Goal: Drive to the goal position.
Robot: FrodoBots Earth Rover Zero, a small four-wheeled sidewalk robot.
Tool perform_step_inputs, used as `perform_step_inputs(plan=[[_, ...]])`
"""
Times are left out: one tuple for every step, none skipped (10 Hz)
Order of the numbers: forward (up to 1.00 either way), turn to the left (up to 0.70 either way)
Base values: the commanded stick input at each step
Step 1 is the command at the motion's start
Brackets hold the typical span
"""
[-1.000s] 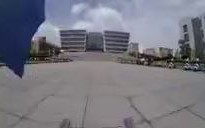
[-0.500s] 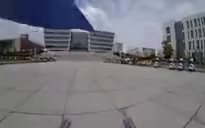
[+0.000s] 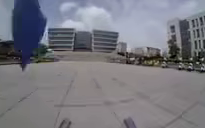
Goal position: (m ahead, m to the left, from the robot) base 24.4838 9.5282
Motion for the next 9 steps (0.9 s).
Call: perform_step_inputs(plan=[[1.0, 0.0], [1.0, 0.0], [1.0, 0.0], [1.0, 0.0], [1.0, 0.0], [1.0, 0.0], [1.0, 0.0], [1.0, 0.0], [1.0, 0.0]])
